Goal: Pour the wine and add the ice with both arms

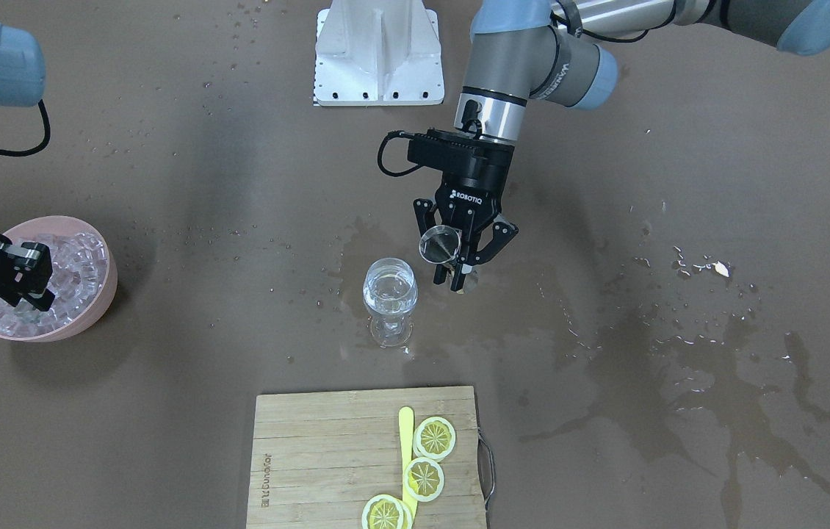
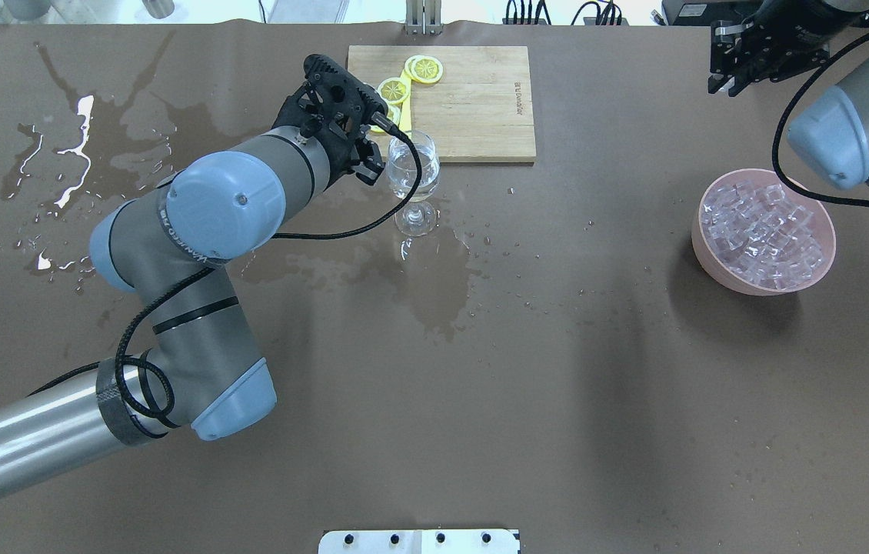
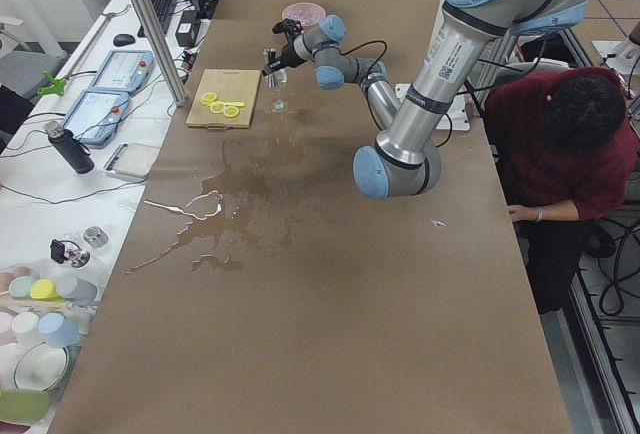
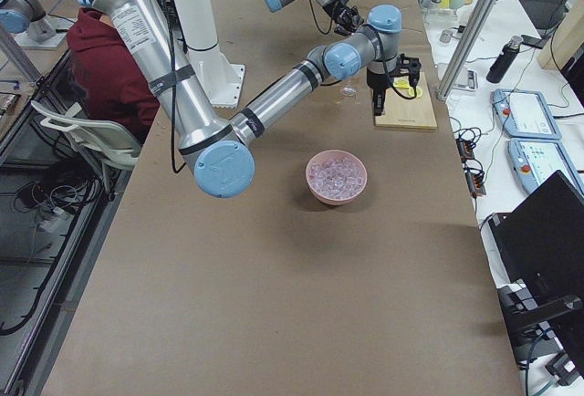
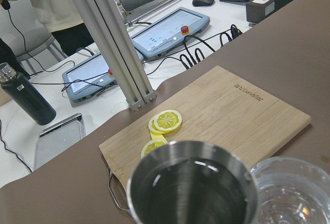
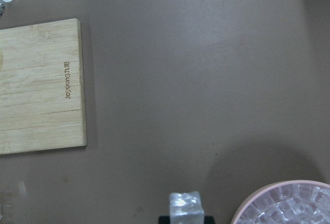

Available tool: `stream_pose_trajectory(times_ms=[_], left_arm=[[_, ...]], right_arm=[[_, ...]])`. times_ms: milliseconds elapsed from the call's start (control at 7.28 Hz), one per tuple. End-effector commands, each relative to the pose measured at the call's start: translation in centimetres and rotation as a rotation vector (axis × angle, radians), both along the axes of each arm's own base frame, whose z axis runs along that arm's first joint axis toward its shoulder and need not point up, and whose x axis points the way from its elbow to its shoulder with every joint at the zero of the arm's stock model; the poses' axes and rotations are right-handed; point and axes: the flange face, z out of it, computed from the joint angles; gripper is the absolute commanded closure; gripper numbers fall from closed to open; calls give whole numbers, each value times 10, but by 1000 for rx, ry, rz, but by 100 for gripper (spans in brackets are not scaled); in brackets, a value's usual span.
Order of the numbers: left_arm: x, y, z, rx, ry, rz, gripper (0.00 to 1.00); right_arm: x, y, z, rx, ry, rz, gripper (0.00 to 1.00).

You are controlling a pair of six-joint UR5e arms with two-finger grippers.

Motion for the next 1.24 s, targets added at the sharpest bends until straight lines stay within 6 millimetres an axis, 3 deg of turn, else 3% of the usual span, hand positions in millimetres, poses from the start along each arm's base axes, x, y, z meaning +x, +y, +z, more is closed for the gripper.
stream_pose_trajectory(times_ms=[0, 275, 549, 824, 1099], left_arm=[[4, -3, -1, 35, -79, 15, 100], [7, -10, 1, 69, -143, -4, 100], [17, -17, -13, 61, -203, 6, 100], [20, -23, -2, 62, -241, -26, 100], [27, -19, 4, 94, -299, -54, 100]], right_arm=[[-5, 1, -8, -2, -9, 5, 96], [-8, 1, -9, -1, -8, 1, 96], [-14, 4, -10, -33, 6, -7, 96], [-20, 3, -30, -110, 48, -18, 95], [-17, 2, -36, -129, 88, 1, 95]])
